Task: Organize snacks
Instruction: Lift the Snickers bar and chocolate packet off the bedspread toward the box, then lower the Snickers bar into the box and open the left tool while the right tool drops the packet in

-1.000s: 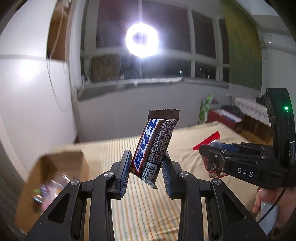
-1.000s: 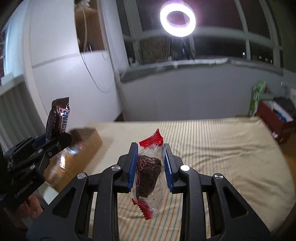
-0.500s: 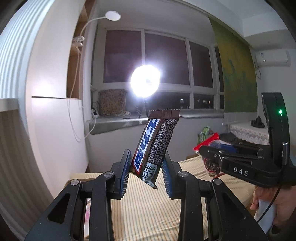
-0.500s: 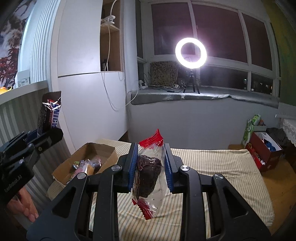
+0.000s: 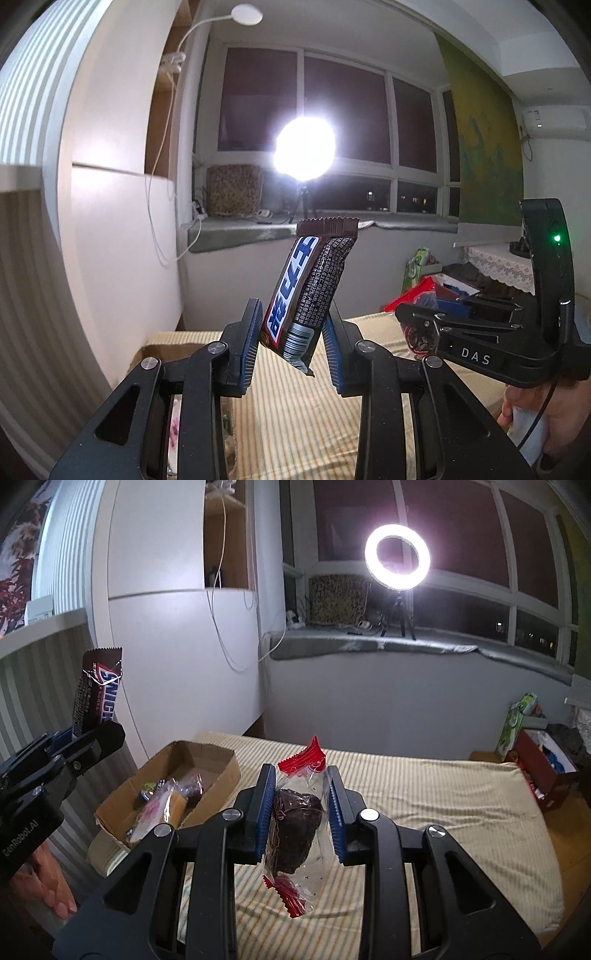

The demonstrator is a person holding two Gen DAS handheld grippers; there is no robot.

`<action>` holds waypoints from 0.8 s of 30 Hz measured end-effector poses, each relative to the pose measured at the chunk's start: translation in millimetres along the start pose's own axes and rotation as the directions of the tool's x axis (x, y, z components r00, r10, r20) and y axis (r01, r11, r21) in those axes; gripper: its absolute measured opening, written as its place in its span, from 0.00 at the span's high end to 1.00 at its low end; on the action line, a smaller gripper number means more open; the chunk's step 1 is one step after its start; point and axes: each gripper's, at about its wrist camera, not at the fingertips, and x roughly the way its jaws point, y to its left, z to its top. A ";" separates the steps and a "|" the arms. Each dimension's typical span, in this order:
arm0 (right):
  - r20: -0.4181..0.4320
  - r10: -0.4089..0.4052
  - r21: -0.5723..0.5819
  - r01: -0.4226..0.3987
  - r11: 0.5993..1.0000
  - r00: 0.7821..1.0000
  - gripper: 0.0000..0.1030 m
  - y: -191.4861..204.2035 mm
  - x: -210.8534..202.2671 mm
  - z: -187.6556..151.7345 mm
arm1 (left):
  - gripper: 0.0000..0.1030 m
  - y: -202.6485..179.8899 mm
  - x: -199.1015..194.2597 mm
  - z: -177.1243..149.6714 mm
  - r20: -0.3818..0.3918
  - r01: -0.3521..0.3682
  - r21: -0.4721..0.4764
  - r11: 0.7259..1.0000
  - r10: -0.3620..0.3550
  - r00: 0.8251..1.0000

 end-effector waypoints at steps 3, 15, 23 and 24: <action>-0.026 0.016 -0.006 -0.016 1.000 1.000 0.73 10.7 18.5 -2.2 | 0.71 12.0 10.9 -8.9 -0.025 -0.012 -0.017 1.000 0.011 1.000; -0.103 0.162 -0.088 -0.172 0.981 0.981 0.73 106.6 84.5 3.1 | 0.71 94.3 8.3 -44.0 -0.085 -0.156 -0.109 0.982 0.147 0.985; -0.125 0.250 -0.128 -0.265 0.956 0.960 0.73 153.7 104.8 -0.5 | 0.71 140.2 -14.2 -58.9 -0.120 -0.290 -0.139 0.947 0.275 0.954; -0.123 0.252 -0.124 -0.266 0.956 0.960 0.73 153.0 105.9 -1.8 | 0.71 142.0 -14.4 -59.8 -0.123 -0.295 -0.138 0.946 0.279 0.952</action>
